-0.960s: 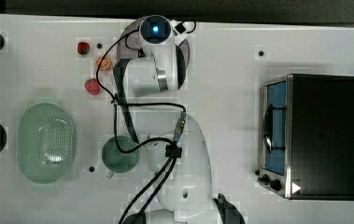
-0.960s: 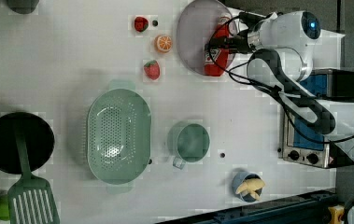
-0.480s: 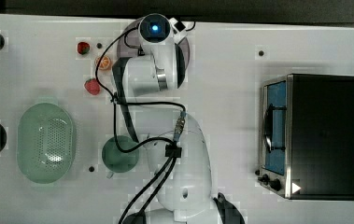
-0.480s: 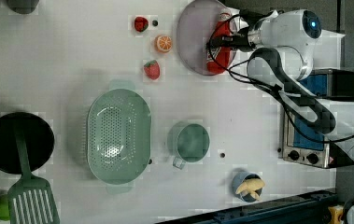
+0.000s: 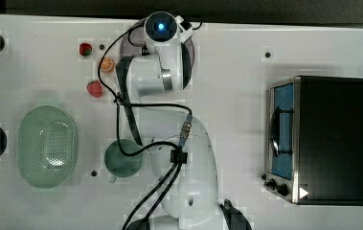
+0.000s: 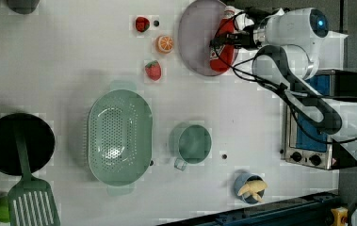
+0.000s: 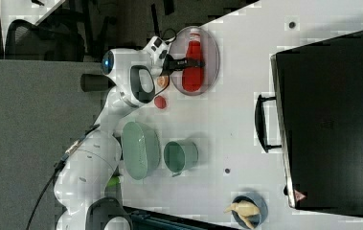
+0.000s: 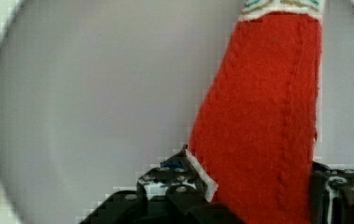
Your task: Pick ketchup from plate and place it on table.
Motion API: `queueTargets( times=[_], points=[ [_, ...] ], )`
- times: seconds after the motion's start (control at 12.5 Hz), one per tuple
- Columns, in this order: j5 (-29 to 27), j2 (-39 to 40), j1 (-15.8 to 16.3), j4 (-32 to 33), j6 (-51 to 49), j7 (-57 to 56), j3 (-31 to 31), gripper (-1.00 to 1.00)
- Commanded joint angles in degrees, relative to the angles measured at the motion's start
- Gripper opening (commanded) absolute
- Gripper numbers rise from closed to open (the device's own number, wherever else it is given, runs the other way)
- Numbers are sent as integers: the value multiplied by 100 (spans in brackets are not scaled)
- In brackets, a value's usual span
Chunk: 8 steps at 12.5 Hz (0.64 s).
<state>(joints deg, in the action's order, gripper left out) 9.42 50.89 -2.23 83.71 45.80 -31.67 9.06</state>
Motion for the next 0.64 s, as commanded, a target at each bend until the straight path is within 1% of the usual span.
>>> queueTargets(
  times=[0.08,0.16,0.4,0.56,0.64],
  points=[
    [-481,-945,-101,-164,-634,-169,26,18],
    [-623,-1203,-137,-147,-897,-170,23,18],
    [-649,-1962,-286,-35,-1314,-169,5,18],
    [-652,-2510,-437,337,-1579,-169,4,18],
    [-657,-2817,-521,634,-1676,-169,4,18]
  ],
)
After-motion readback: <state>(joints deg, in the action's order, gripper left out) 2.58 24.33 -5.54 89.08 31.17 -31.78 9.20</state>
